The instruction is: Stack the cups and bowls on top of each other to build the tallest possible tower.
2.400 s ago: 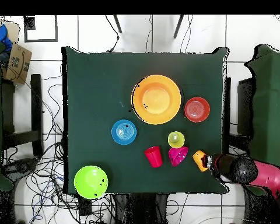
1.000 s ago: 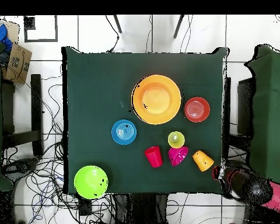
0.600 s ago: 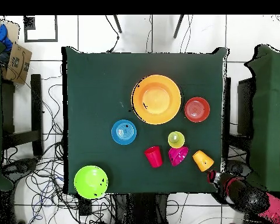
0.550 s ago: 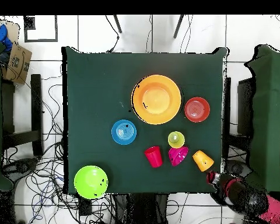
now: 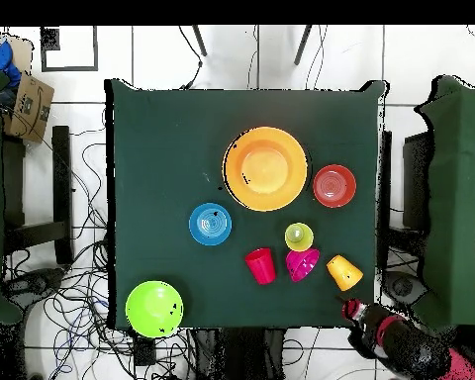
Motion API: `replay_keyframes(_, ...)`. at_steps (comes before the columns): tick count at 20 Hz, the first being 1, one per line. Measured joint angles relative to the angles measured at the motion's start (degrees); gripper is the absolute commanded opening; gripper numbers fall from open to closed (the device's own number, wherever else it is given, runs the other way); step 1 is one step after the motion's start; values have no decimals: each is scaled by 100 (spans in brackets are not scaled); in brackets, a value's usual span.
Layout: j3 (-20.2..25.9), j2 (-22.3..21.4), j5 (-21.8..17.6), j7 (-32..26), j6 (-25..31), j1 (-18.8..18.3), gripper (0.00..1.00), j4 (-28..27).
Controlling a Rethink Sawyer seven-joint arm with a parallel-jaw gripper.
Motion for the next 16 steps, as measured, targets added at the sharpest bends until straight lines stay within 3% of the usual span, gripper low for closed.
replay_keyframes(16, 18, 612, 0, 0, -528, -36, 100, 26)
